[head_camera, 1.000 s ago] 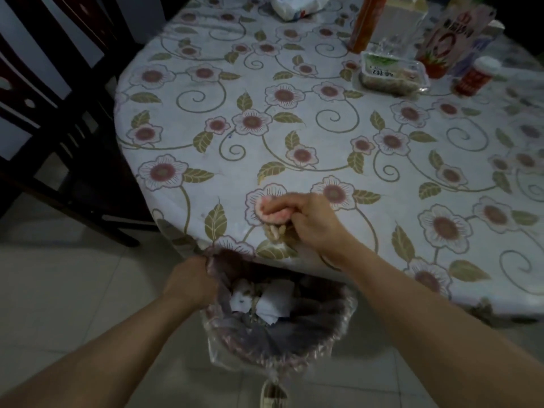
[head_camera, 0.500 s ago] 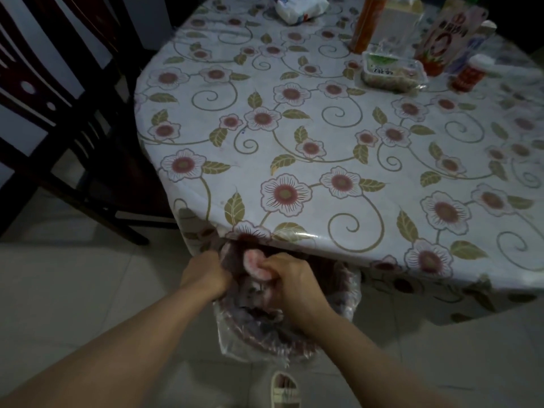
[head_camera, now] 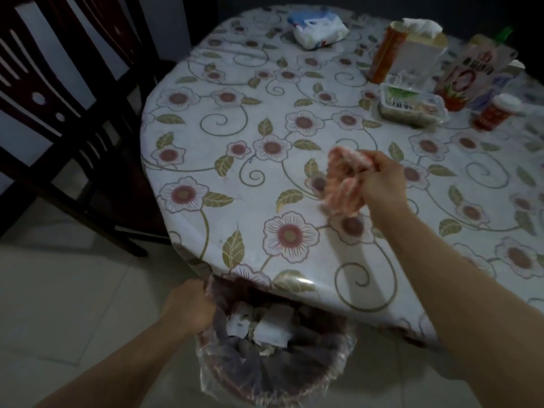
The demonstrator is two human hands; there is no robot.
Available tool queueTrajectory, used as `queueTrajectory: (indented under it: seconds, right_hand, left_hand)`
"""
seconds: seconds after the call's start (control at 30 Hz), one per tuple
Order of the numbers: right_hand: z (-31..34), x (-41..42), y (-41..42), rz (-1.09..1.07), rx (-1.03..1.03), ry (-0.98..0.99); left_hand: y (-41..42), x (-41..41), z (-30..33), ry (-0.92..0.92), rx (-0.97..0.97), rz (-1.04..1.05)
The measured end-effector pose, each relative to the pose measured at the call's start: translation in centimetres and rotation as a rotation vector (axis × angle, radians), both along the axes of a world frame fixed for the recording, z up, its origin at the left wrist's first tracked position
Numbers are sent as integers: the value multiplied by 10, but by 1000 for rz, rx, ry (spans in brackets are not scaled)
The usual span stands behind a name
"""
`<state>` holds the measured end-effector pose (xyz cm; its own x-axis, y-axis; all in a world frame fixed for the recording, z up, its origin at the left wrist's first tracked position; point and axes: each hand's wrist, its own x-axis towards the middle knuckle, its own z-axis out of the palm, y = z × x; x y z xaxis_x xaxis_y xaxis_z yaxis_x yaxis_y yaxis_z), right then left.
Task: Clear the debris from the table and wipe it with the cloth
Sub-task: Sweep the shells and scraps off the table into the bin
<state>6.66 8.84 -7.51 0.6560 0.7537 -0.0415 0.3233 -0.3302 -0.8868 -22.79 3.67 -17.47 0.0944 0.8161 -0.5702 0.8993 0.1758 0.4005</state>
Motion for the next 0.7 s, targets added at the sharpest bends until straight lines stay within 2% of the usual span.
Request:
queueTrajectory:
  seconds: [0.13,0.23,0.43,0.57,0.7]
  right_hand:
    - [-28,27,44,-30,-79,-91]
    - [-51,15,62,18,-130,-167]
    - [-51,-40,44,419,-60,-335]
    - [-50,-79,-3,680,-29,-257]
    - [-52,-115,-70,835,92,-180]
  left_hand:
    - [8,1,-5,11,-15,59]
    - [12,2,-8,16,-18,95]
    - [12,1,-8,18,-20,104]
    - [5,3,-3,35,-22,52]
    - [-4,-1,1,37,-20,-2]
